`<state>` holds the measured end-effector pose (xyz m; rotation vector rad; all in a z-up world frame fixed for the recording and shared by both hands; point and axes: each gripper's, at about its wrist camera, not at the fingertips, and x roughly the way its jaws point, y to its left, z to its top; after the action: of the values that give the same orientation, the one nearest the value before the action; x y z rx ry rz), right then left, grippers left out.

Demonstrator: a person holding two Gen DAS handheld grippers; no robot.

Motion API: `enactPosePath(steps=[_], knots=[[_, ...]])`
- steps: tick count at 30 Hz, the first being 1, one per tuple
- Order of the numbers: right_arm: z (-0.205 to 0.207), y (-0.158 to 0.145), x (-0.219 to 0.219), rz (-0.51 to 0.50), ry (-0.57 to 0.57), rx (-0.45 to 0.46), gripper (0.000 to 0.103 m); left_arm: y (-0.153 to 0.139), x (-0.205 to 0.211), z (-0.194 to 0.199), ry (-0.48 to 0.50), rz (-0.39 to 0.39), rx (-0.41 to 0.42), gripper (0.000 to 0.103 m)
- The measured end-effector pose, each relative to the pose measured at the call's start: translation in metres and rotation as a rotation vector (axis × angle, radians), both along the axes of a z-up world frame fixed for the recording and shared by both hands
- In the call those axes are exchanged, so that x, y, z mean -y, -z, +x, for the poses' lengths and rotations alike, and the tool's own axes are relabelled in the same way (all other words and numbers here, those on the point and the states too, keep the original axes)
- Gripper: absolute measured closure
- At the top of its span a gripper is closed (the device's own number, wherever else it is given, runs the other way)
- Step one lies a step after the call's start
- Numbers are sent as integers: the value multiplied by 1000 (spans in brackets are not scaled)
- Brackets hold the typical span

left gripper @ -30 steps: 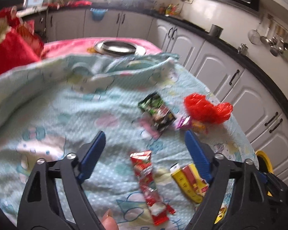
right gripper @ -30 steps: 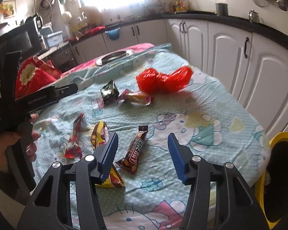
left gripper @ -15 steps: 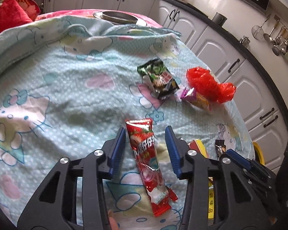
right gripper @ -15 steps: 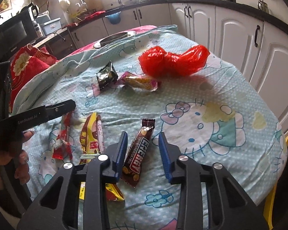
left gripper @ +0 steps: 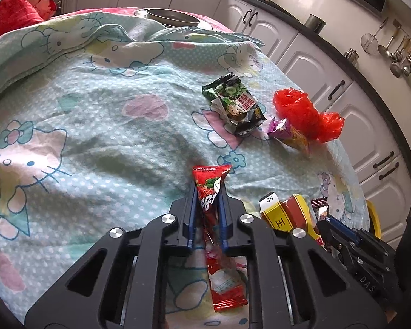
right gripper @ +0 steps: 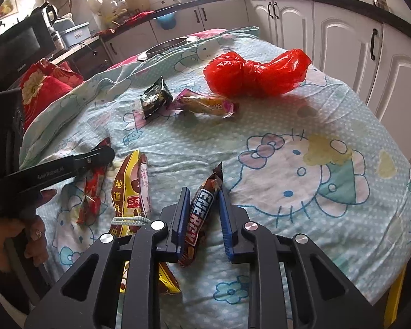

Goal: Collect trash
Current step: 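Grasp the red snack wrapper with the left tool while the right tool grasps the chocolate bar, then carry the red snack wrapper and chocolate bar over the yellow bin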

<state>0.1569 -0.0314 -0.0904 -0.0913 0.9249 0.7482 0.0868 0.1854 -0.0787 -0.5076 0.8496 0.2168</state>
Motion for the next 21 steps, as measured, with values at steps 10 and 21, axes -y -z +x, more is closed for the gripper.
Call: enactPosePath(steps=[10, 21], knots=[[-9, -13, 22, 51, 31, 47, 89, -39, 10, -5, 23, 50, 106, 97], [-22, -50, 66, 145, 86, 130, 89, -84, 71, 2, 155, 142, 209, 97]])
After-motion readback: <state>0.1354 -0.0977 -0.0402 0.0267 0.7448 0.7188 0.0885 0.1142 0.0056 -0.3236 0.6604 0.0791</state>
